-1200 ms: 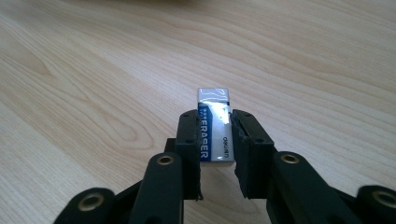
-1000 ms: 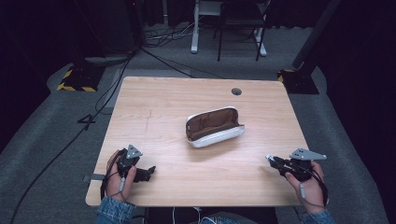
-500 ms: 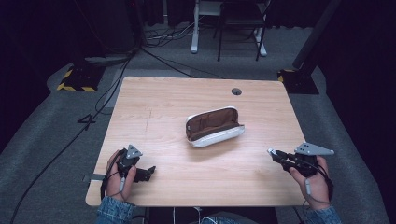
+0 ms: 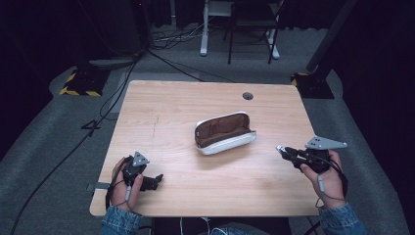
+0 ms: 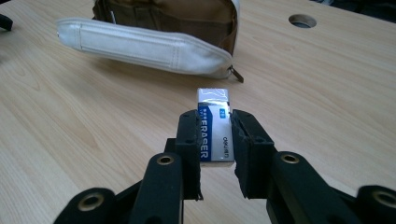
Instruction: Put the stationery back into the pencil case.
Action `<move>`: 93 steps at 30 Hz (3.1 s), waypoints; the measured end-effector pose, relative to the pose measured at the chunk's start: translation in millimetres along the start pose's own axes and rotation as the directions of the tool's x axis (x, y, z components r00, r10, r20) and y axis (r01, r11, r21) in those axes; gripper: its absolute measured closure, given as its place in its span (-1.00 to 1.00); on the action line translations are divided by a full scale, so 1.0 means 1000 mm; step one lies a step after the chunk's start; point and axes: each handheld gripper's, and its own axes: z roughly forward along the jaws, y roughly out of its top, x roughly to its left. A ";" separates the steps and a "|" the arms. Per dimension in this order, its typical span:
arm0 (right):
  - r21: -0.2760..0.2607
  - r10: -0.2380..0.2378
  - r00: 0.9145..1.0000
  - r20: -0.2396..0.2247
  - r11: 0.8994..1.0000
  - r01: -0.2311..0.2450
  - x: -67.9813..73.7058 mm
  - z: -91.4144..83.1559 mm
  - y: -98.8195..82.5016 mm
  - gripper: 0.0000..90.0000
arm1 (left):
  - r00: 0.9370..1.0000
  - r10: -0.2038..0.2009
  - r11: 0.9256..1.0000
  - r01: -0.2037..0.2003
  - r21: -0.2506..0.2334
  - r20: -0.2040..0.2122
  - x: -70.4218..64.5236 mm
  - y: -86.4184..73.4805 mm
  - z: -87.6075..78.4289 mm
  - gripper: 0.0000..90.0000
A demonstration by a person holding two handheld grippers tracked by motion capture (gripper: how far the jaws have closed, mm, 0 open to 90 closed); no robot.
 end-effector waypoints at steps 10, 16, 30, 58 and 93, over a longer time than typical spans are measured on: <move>-0.010 -0.034 0.999 -0.038 0.999 0.034 0.002 0.014 0.034 0.63 | 1.000 0.000 1.000 0.000 0.001 -0.001 0.000 0.000 0.000 -1.00; -0.005 -0.058 0.996 -0.068 0.998 0.058 0.005 0.025 0.054 0.63 | 1.000 0.000 1.000 0.000 0.001 -0.001 0.000 0.000 0.000 -1.00; -0.010 -0.129 0.983 -0.135 0.992 0.128 0.019 0.060 0.093 0.63 | 1.000 -0.001 1.000 0.001 0.001 0.000 0.000 0.000 0.000 -1.00; 0.062 -0.146 0.979 -0.143 0.986 0.156 0.032 0.143 0.127 0.63 | 1.000 0.024 1.000 -0.024 0.005 0.006 0.002 0.001 0.000 -1.00; 0.215 -0.248 0.943 -0.222 0.931 0.295 0.050 0.190 0.113 0.63 | 1.000 0.022 1.000 -0.022 0.005 0.012 0.002 0.001 0.000 -1.00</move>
